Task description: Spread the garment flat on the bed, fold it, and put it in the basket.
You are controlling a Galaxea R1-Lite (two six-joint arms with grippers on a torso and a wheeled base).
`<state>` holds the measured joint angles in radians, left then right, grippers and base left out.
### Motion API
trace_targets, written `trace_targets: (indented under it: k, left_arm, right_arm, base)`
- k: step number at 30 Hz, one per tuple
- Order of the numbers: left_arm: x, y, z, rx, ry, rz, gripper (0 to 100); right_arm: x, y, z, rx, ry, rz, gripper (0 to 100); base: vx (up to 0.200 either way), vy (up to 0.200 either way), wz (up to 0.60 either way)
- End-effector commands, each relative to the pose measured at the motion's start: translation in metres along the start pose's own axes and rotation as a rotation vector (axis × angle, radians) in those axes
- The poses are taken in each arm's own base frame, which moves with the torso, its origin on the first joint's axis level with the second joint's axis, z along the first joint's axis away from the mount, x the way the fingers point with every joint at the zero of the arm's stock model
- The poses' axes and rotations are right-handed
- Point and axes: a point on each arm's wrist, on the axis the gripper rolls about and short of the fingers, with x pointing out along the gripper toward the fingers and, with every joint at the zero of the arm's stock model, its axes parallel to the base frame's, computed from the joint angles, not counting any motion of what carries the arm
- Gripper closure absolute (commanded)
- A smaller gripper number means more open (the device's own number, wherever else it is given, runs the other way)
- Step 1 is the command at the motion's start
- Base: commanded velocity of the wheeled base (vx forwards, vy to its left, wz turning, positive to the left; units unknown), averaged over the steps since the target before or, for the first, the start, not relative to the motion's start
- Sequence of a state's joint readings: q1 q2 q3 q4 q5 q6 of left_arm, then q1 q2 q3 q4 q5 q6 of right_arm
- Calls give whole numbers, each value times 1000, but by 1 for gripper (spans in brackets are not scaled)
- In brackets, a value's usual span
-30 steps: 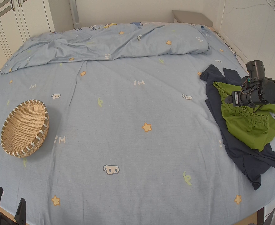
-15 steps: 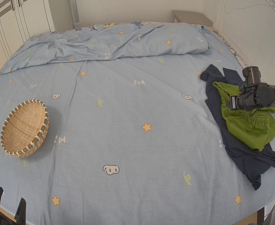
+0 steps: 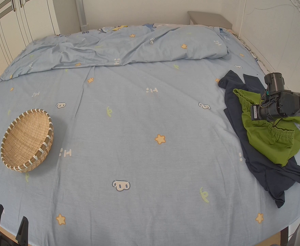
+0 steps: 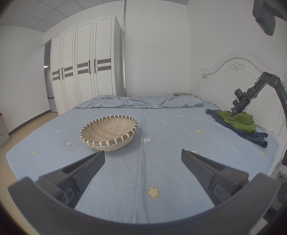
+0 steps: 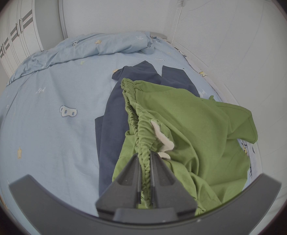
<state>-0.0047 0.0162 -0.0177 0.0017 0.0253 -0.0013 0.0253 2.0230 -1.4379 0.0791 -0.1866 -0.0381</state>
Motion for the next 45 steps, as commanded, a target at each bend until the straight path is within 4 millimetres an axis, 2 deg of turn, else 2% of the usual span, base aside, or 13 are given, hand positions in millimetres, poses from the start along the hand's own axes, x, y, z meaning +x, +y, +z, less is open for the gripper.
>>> trace_targets:
  k: [1, 8, 11, 12, 16, 24, 28, 29, 30, 36, 43, 44, 45]
  left_arm:
    - [0, 0, -5, 0, 6, 1, 0]
    - [0, 0, -5, 0, 6, 1, 0]
    - [0, 0, -5, 0, 6, 1, 0]
    - [0, 0, -5, 0, 6, 1, 0]
    - [0, 0, -5, 0, 6, 1, 0]
    - [0, 0, -5, 0, 6, 1, 0]
    - [0, 0, -5, 0, 6, 1, 0]
    - [0, 0, -5, 0, 6, 1, 0]
    - [0, 0, -5, 0, 6, 1, 0]
    - [0, 0, -5, 0, 6, 1, 0]
    - [0, 0, -5, 0, 6, 1, 0]
    - [0, 0, -5, 0, 6, 1, 0]
    - [0, 0, -5, 0, 6, 1, 0]
  right_arm:
    - [-39, -8, 21, 23, -86, 0, 100]
    - [-107, -15, 42, 88, -59, 86, 100]
    - [-142, -2, 47, 141, -29, 252, 100]
    - [-146, 0, 47, 147, -25, 267, 100]
    - [-187, 32, 44, 189, 91, 435, 100]
    - [-224, 102, 31, 172, 176, 670, 100]
    - [-249, 150, 23, 145, 168, 814, 100]
    - [-250, 151, 23, 144, 168, 817, 100]
    - [-249, 182, 16, 133, 174, 843, 100]
    - [-242, 258, -12, 110, 196, 794, 100]
    - [-227, 282, -25, 91, 212, 794, 100]
    - [-226, 282, -25, 89, 214, 795, 0]
    - [-226, 283, -24, 90, 210, 797, 0]
  base:
    - [0, 0, 0]
    - [0, 0, 0]
    - [0, 0, 0]
    - [0, 0, 0]
    - [0, 0, 0]
    - [0, 0, 0]
    - [0, 0, 0]
    - [0, 0, 0]
    - [0, 0, 0]
    - [0, 0, 0]
    - [0, 0, 0]
    - [0, 0, 0]
    - [0, 0, 0]
